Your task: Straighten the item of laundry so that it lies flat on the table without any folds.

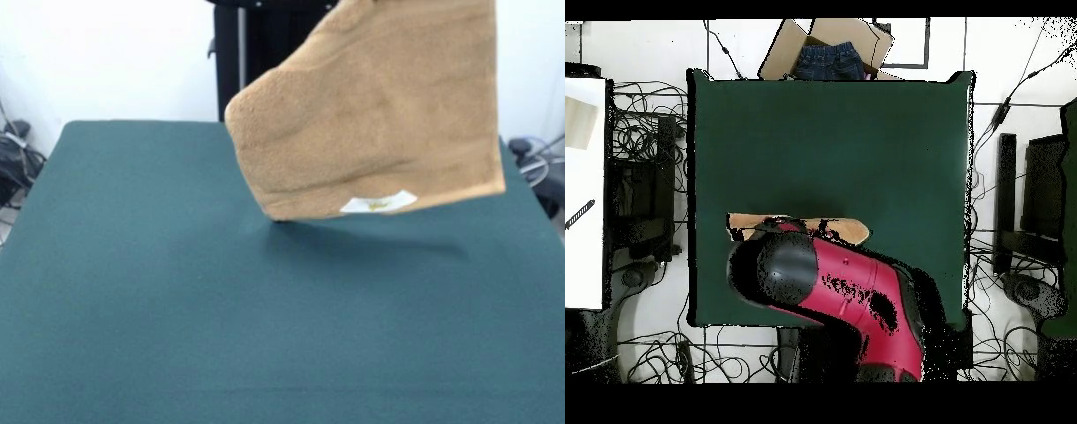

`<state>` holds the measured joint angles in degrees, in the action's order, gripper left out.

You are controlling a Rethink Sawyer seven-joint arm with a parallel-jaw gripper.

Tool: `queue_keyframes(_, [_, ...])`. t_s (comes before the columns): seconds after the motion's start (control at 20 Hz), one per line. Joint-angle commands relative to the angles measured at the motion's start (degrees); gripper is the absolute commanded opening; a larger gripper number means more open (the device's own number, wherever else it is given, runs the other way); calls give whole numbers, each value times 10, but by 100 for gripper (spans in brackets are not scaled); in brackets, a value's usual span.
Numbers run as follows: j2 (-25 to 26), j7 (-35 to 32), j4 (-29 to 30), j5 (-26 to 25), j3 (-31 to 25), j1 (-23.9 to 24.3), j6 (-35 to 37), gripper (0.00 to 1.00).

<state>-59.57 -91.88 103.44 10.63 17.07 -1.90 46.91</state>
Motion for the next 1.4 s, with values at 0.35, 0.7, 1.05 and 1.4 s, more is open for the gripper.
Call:
queue_keyframes(0.35, [-20,-52,-107,-11,-43,43,197,0])
queue_keyframes(0.7, [6,-57,-153,-13,-59,54,219,0])
queue_keyframes(1.05, [88,-2,-234,-50,-104,67,208,0])
queue_keyframes(1.4, [134,-4,-255,-58,-123,68,170,0])
